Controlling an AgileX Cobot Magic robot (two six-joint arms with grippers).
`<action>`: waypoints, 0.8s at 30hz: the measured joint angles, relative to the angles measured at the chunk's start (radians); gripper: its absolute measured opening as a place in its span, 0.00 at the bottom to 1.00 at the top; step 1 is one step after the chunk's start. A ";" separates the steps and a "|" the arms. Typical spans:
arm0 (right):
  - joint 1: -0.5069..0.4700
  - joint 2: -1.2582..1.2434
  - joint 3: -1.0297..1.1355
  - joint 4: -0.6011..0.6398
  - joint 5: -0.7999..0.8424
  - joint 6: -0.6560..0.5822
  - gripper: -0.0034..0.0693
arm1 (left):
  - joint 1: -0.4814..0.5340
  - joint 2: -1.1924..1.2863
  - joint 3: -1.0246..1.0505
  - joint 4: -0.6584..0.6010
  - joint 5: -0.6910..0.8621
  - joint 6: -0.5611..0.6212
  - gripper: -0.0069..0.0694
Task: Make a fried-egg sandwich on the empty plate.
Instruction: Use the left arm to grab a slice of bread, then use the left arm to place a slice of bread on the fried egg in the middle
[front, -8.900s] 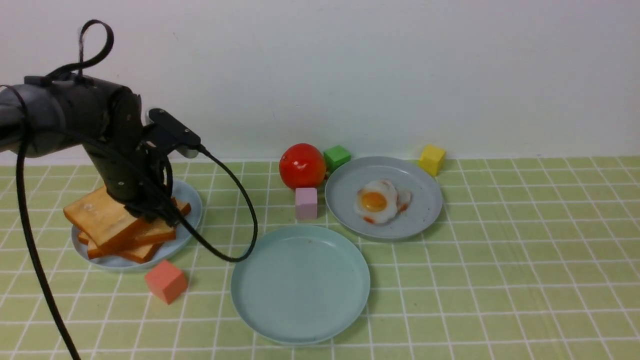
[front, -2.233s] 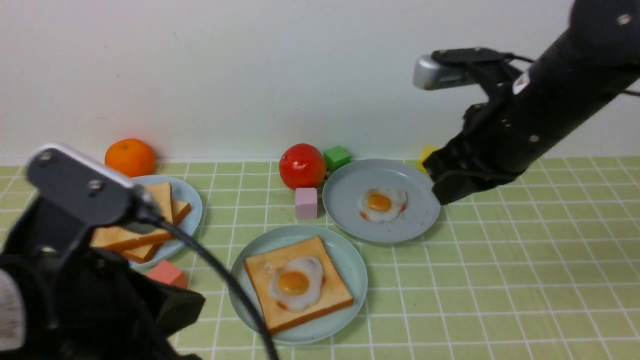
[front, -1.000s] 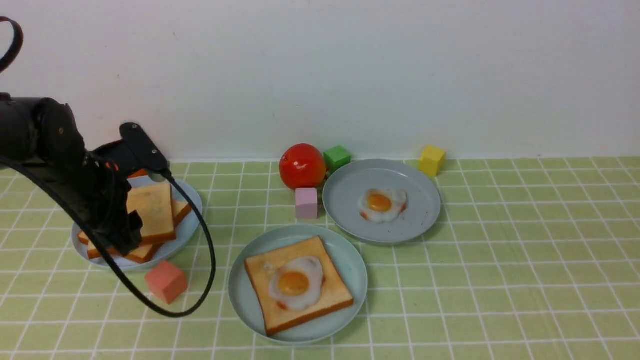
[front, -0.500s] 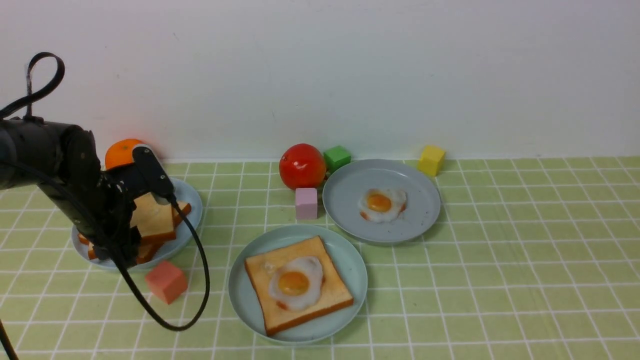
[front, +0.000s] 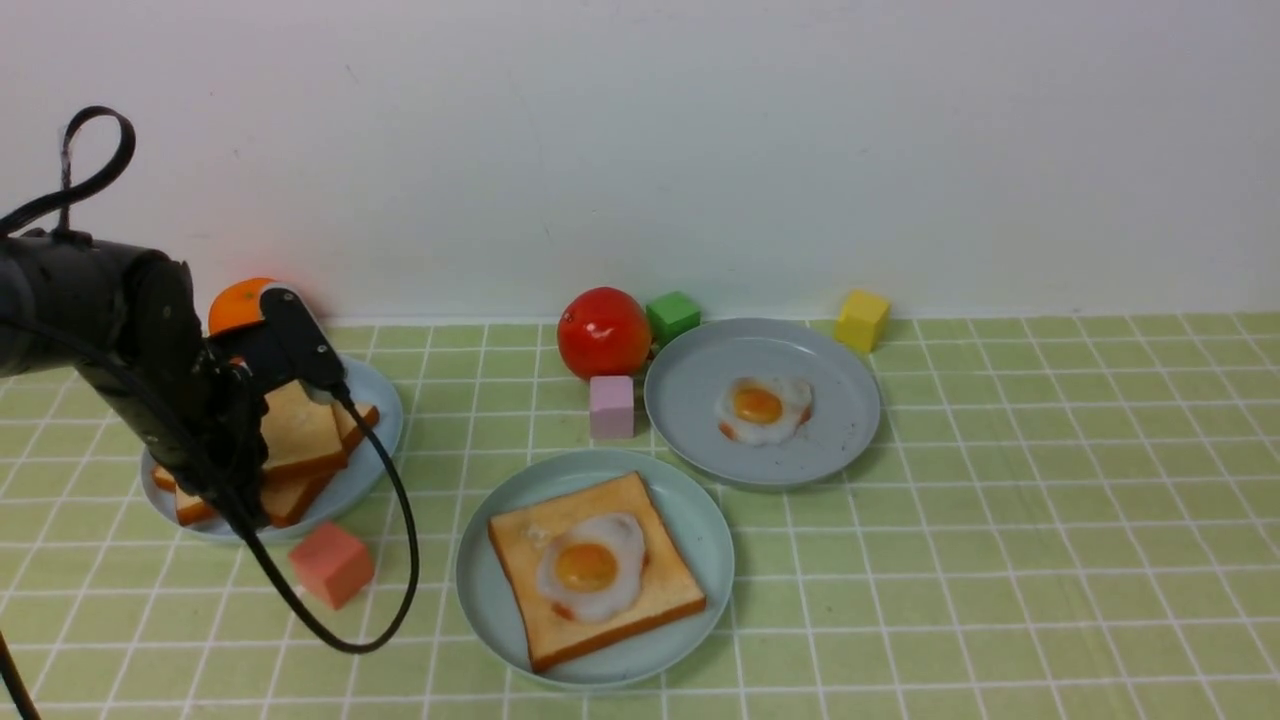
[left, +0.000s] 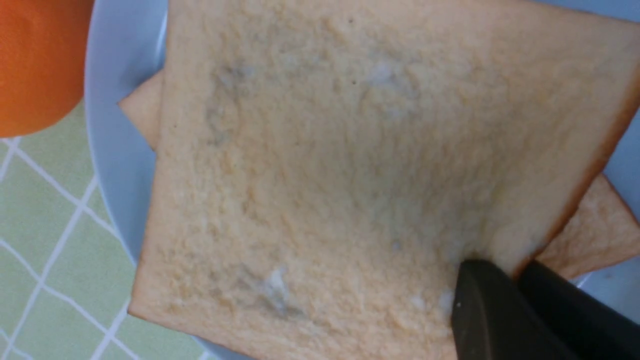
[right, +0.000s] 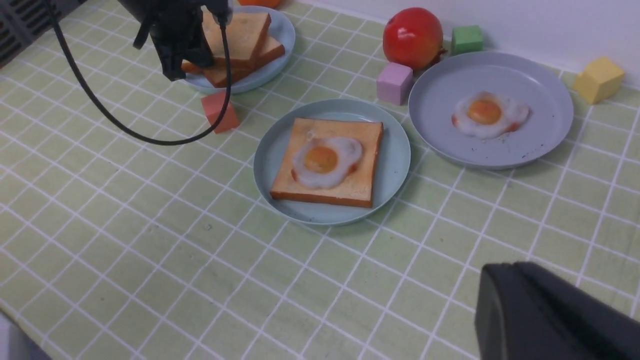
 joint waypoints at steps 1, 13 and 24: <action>0.000 0.000 0.000 0.000 -0.001 0.000 0.08 | 0.000 -0.002 0.000 0.000 0.000 -0.001 0.11; 0.000 0.000 0.000 -0.017 0.034 0.000 0.09 | -0.293 -0.251 0.003 -0.038 0.132 -0.477 0.11; 0.000 0.000 0.000 -0.026 0.117 0.000 0.09 | -0.667 -0.198 0.003 0.037 0.193 -0.598 0.11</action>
